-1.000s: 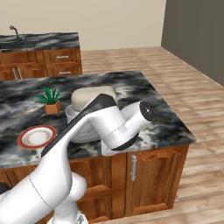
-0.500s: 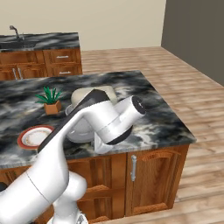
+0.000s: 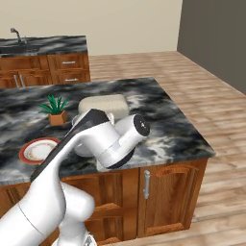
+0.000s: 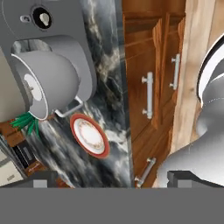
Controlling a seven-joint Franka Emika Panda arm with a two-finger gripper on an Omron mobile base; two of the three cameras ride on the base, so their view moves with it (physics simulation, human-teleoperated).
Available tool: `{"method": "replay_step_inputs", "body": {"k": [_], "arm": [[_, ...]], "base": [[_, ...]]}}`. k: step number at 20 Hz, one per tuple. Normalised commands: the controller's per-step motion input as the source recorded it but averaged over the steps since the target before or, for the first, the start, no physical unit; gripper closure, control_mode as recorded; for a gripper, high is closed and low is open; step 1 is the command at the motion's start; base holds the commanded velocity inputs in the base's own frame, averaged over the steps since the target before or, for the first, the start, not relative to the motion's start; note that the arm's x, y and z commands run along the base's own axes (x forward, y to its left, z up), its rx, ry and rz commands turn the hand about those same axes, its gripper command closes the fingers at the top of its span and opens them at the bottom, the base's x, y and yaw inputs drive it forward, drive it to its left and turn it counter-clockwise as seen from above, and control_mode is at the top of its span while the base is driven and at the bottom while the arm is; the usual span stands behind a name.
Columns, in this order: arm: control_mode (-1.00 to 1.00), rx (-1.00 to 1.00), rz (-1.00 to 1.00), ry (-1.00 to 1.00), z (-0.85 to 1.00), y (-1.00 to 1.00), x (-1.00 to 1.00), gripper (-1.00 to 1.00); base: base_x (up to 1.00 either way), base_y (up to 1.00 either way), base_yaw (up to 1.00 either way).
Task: Add butter and sugar cubes to the stand mixer bowl and then turn on the stand mixer to begin making frosting.
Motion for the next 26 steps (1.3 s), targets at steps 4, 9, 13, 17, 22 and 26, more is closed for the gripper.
{"method": "replay_step_inputs", "body": {"k": [4, 9, 13, 17, 22, 26], "arm": [[-1.00, 0.07, -0.12, -0.28, -0.01, 0.00, 0.00, -1.00], [-1.00, 0.09, -0.12, -0.22, -0.05, 0.00, 0.00, -1.00], [-1.00, 0.15, -0.04, -0.04, -0.01, -0.13, 0.06, -1.00], [-1.00, 0.13, 0.00, 0.08, 0.00, -0.16, 0.14, -1.00], [-1.00, 0.07, 0.04, 0.28, 0.00, -0.10, 0.19, -1.00], [-1.00, 0.01, 0.09, 0.25, 0.00, 0.00, 0.16, -1.00]], "base": [[0.00, 0.00, 0.00], [0.00, 0.00, 0.00], [0.00, 0.00, 0.00], [0.00, 0.00, 0.00], [0.00, 0.00, 0.00], [0.00, 0.00, 0.00]]}}
